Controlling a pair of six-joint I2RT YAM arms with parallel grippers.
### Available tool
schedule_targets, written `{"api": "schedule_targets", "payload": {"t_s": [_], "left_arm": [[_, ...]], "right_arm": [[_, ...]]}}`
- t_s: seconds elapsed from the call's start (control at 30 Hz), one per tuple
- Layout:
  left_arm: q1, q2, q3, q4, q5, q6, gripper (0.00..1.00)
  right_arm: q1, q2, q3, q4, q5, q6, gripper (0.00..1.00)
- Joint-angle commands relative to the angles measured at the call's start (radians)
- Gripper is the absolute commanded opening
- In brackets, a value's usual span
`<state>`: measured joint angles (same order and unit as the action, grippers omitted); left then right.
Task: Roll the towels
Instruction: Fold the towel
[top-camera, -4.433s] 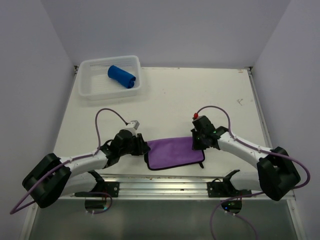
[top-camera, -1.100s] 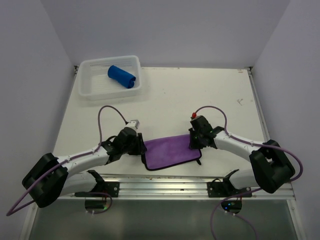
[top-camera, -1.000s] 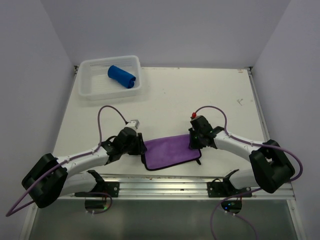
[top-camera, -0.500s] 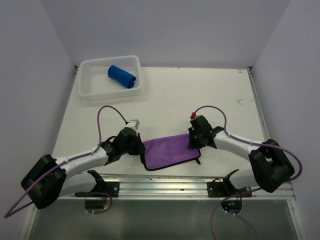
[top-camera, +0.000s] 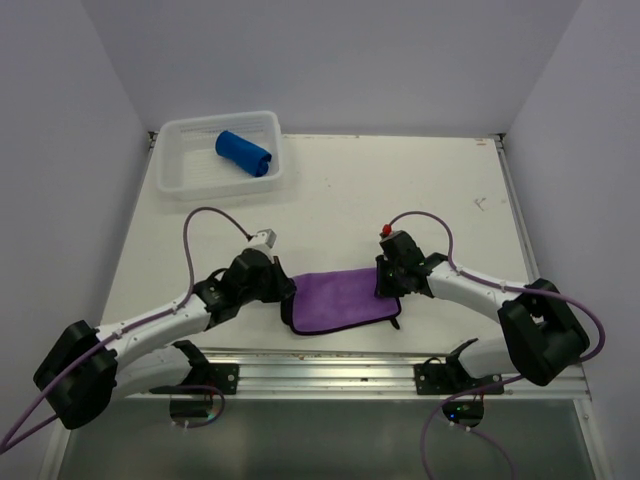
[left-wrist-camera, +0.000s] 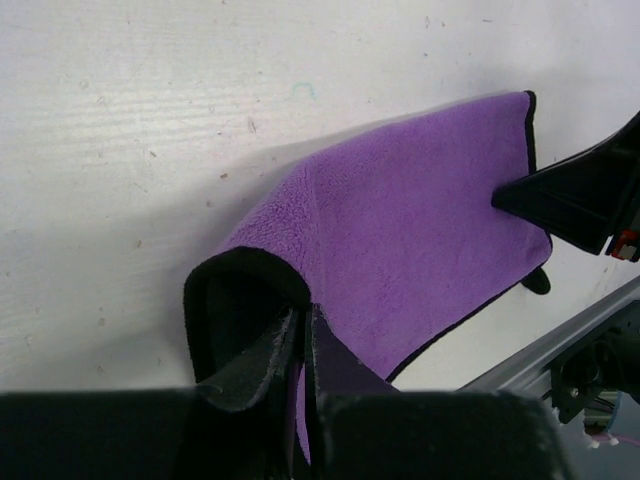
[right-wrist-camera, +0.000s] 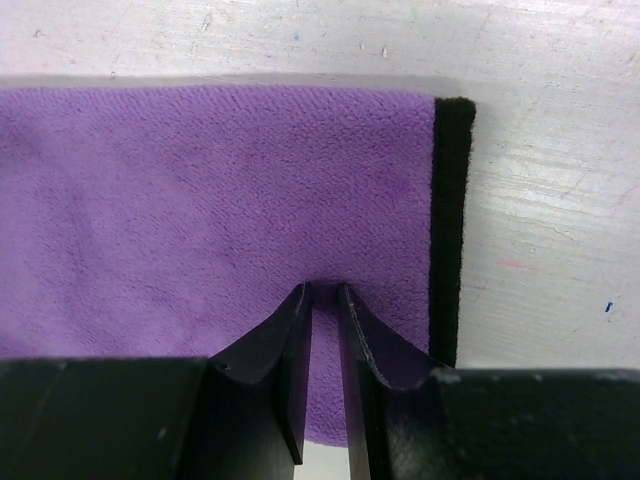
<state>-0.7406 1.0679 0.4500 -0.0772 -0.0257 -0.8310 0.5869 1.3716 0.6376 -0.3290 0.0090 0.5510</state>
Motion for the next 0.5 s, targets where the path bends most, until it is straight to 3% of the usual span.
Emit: {"api": "schedule_targets", "payload": {"t_s": [0.0, 0.47], "left_arm": [[0.001, -0.017, 0.044, 0.010, 0.003, -0.033, 0.08], [0.098, -0.065, -0.010, 0.106, 0.059, -0.094, 0.08]], "right_arm": [[-0.002, -0.006, -0.004, -0.064, 0.046, -0.002, 0.22], [-0.002, -0.005, -0.003, -0.065, 0.055, -0.003, 0.29]]}}
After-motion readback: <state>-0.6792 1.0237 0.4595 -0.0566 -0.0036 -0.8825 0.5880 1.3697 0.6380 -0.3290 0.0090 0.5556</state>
